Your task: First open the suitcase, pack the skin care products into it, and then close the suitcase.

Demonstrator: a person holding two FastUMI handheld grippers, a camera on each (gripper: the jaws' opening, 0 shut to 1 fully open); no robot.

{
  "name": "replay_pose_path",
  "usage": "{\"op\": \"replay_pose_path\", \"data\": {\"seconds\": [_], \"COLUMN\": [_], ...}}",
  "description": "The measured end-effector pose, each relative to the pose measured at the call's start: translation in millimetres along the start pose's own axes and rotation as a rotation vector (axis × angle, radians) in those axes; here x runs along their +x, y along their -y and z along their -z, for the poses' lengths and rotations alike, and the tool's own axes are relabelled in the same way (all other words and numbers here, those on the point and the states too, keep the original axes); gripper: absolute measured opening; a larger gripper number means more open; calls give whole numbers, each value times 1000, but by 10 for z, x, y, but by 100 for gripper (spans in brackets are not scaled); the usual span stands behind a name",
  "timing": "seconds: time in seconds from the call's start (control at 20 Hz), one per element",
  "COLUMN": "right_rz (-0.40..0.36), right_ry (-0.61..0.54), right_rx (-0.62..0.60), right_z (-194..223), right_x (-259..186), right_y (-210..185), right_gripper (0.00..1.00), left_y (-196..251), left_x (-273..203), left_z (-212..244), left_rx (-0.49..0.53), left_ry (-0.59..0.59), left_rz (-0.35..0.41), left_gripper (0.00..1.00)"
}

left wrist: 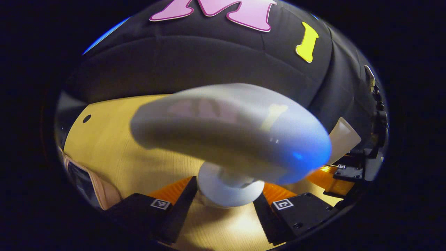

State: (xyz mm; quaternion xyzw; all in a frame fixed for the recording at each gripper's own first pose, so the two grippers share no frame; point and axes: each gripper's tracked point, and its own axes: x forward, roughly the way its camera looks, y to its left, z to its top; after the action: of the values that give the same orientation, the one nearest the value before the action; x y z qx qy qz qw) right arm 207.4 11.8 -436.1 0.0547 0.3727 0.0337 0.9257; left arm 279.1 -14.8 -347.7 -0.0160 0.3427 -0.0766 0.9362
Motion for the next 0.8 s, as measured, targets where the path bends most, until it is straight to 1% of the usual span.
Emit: {"op": "replay_pose_path", "data": {"seconds": [0.05,0.1,0.15,0.2,0.25,0.3,0.35,0.4,0.45,0.6,0.7,0.8], "right_rz": [19,15,0,-6,-14,-25,-31,-38,-49,-74,-87,-101], "right_ry": [-10,-5,-16,-12,-22,-35,-40,-34,-25,20,42,38], "right_rx": [-13,-17,-23,-23,-14,-4,10,20,27,10,-1,-3], "right_z": [9,-22,-21,-3,5,18,-1,-48,-103,-226,-285,-277], "right_x": [-14,-88,-55,3,11,-2,-36,-89,-174,-570,-752,-885], "right_y": [49,38,6,27,18,5,-10,-24,-63,-150,-231,-333], "right_gripper": [72,55,38,41,31,41,36,37,36,36,36,36], "left_y": [-67,-94,-86,-79,-85,-86,-111,-137,-175,-386,-538,-751], "left_x": [-20,39,31,20,-5,-61,-163,-274,-411,-936,-1273,-1680], "left_z": [14,27,10,22,58,83,109,71,32,-60,-111,-97], "left_rx": [5,0,-12,-25,-35,-37,-32,-24,-16,-4,-30,-59], "left_ry": [-2,-18,-25,-42,-65,-87,-98,-84,-72,-58,-60,-79], "left_rz": [-8,-11,-17,-20,-21,-22,-20,-14,-11,-38,-47,-66], "left_gripper": [74,61,60,58,57,57,57,57,57,57,57,57]}}
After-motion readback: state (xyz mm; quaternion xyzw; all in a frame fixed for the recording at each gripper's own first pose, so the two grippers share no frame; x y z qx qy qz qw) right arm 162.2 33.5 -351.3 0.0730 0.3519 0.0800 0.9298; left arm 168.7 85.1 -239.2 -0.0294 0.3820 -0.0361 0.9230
